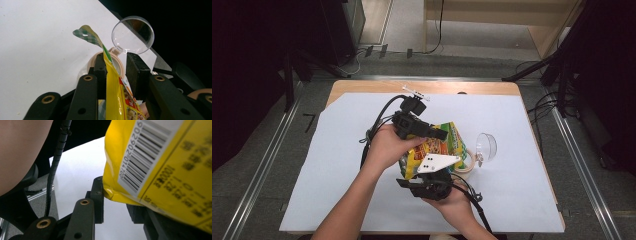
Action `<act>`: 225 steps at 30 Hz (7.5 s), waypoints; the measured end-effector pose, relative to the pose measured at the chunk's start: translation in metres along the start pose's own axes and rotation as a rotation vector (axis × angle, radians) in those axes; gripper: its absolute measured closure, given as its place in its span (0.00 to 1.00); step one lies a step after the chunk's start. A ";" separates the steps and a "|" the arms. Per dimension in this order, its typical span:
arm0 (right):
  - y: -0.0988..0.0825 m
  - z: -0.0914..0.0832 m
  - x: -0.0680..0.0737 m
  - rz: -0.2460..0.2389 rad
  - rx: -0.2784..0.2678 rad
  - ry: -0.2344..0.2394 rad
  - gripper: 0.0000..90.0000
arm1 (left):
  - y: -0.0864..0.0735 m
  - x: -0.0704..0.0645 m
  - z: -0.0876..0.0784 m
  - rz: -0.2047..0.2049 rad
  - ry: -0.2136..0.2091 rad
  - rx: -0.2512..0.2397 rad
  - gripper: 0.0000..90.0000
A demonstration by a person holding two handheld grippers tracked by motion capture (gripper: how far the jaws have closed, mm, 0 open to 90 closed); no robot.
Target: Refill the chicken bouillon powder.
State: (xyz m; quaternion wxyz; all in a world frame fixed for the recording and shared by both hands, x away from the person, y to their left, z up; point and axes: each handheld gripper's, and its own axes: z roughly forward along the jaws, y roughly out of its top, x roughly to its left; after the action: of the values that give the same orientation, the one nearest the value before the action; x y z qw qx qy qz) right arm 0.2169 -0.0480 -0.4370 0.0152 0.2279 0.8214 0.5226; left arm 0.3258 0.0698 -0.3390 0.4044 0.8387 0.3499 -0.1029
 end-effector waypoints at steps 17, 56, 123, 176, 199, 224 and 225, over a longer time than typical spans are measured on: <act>0.001 0.000 -0.003 -0.024 -0.008 -0.024 0.78 | 0.000 -0.012 -0.002 0.046 0.053 -0.021 0.78; 0.009 0.006 -0.020 -0.025 0.025 -0.022 0.78 | 0.006 0.005 -0.004 0.019 0.020 -0.062 0.77; 0.013 -0.001 -0.021 0.032 0.018 0.028 0.78 | 0.018 0.005 0.004 -0.029 0.044 -0.001 0.80; 0.006 0.007 -0.018 -0.030 0.049 -0.008 0.78 | 0.002 0.009 0.002 -0.023 0.049 -0.032 0.80; 0.011 0.003 -0.017 -0.028 0.039 0.012 0.76 | 0.008 0.014 0.001 -0.087 0.034 -0.006 0.79; 0.011 0.001 -0.011 -0.127 0.002 -0.013 0.82 | 0.016 0.006 0.001 -0.073 0.064 0.035 0.79; 0.011 0.001 -0.011 -0.125 0.003 -0.015 0.82 | 0.016 0.006 0.001 -0.072 0.066 0.035 0.79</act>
State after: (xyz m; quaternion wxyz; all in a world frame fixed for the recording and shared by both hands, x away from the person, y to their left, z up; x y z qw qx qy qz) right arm 0.2311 -0.0477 -0.4306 0.0534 0.1800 0.8348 0.5175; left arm 0.3412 0.0653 -0.3323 0.3739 0.8355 0.3911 -0.0958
